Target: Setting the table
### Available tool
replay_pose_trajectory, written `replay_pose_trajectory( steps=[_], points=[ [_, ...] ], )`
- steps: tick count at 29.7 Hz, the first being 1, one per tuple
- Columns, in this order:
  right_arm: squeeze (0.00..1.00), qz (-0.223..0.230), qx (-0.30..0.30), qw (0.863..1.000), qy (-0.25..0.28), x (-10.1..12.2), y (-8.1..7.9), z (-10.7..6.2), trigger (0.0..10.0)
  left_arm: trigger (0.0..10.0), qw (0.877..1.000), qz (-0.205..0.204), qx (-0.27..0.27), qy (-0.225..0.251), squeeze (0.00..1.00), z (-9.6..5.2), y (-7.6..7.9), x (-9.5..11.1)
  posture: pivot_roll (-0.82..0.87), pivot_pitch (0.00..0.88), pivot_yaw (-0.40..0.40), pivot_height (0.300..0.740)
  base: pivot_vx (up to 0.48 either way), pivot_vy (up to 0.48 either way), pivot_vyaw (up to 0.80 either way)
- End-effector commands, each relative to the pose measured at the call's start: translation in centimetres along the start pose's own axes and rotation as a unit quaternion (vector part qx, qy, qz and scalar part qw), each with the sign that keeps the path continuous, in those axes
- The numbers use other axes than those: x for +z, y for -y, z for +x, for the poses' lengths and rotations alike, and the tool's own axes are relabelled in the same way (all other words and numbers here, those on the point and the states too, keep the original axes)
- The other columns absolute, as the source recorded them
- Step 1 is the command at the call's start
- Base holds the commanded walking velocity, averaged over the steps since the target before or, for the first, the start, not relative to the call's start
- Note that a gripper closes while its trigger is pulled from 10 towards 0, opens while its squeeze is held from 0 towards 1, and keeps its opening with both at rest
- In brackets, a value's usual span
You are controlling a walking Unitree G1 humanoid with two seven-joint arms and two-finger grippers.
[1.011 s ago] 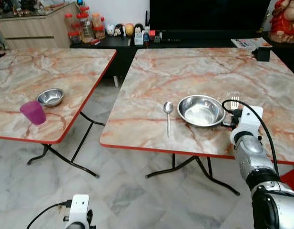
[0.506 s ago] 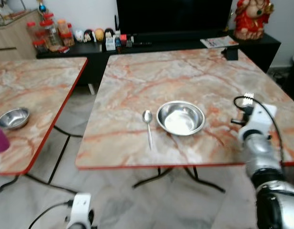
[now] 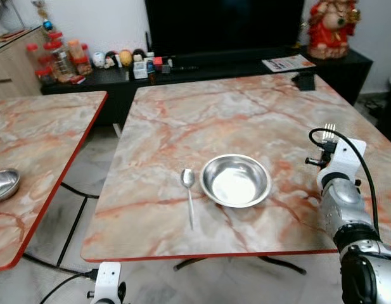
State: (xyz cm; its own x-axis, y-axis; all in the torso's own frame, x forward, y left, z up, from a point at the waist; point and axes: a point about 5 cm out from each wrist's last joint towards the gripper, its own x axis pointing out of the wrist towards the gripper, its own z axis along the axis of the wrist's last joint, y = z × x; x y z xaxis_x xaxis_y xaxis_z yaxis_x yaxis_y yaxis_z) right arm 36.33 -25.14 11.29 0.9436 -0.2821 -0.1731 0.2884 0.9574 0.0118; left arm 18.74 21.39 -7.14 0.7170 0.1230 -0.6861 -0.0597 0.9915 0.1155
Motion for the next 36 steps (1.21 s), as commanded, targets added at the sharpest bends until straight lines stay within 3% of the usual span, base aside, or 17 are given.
replay_pose_trajectory(
  steps=[1, 23, 29, 34, 36],
  points=[
    [0.00, -0.004, 0.002, 1.000, 0.006, 0.3, 0.1, 0.0, 10.0, 10.0, 1.000, -0.004, 0.002, 0.009, 0.00, 0.2, -0.1, 0.6, -0.07, 0.000, 0.051, 0.740, 0.000, 0.000, 0.00],
    [0.00, 0.004, 0.002, 1.000, -0.014, -1.6, 0.1, -0.7, 10.0, 10.0, 1.000, -0.003, -0.004, 0.003, 0.00, -0.1, -0.3, 0.0, -0.07, 0.000, 0.061, 0.740, 0.000, 0.000, 0.00],
    [0.00, 0.009, -0.001, 1.000, -0.013, -1.7, 0.1, -0.8, 10.0, 10.0, 0.997, 0.034, -0.020, -0.063, 0.00, -0.6, -0.1, -2.2, -0.06, 0.000, 0.066, 0.740, 0.000, 0.000, 0.00],
    [0.00, 0.010, -0.002, 1.000, -0.012, -1.7, 0.1, -0.8, 10.0, 10.0, 0.997, 0.026, -0.018, -0.068, 0.00, -0.7, -0.2, -2.5, -0.06, 0.000, 0.068, 0.740, 0.000, 0.000, 0.00],
    [0.00, 0.010, -0.004, 1.000, -0.007, -1.3, 0.3, -0.7, 10.0, 10.0, 0.990, 0.059, -0.014, -0.124, 0.00, -1.5, -0.7, -4.7, -0.07, 0.000, 0.071, 0.740, 0.000, 0.000, 0.00]
  ],
)
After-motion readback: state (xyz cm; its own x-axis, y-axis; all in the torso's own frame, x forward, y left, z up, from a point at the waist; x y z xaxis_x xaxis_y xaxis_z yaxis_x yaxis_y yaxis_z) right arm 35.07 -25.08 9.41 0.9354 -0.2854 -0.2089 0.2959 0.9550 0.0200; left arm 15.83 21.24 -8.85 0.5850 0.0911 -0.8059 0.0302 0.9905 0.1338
